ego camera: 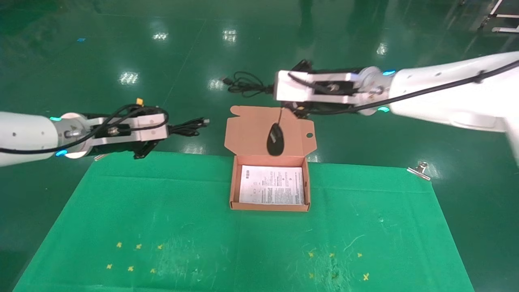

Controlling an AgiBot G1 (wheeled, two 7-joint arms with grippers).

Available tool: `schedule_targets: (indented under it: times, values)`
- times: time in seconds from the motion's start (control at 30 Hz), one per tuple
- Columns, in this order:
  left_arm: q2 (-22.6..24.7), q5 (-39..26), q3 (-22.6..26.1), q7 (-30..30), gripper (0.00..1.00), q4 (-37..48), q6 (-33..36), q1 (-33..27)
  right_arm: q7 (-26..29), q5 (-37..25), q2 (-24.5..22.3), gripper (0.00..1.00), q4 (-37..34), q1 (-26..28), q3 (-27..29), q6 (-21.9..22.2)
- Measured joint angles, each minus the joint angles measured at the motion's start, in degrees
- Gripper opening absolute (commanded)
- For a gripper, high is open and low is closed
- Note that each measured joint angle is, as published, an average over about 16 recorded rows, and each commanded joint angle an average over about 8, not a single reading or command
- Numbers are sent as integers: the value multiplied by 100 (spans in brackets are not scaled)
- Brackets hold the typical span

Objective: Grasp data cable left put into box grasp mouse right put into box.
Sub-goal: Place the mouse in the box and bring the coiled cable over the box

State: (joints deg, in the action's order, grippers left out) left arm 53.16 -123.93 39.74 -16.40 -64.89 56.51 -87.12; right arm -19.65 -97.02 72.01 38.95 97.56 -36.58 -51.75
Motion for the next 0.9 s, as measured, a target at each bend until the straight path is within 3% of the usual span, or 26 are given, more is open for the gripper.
schedule_targets:
  times: [0.47, 0.9]
  values:
    - [-77, -413, 72, -471, 0, -214, 210, 77, -523, 392, 484, 0, -1041, -176, -28, -48]
    - [-90, -476, 74, -569, 0, -307, 235, 103, -518, 852, 560, 0, -1696, -392, -217, -32]
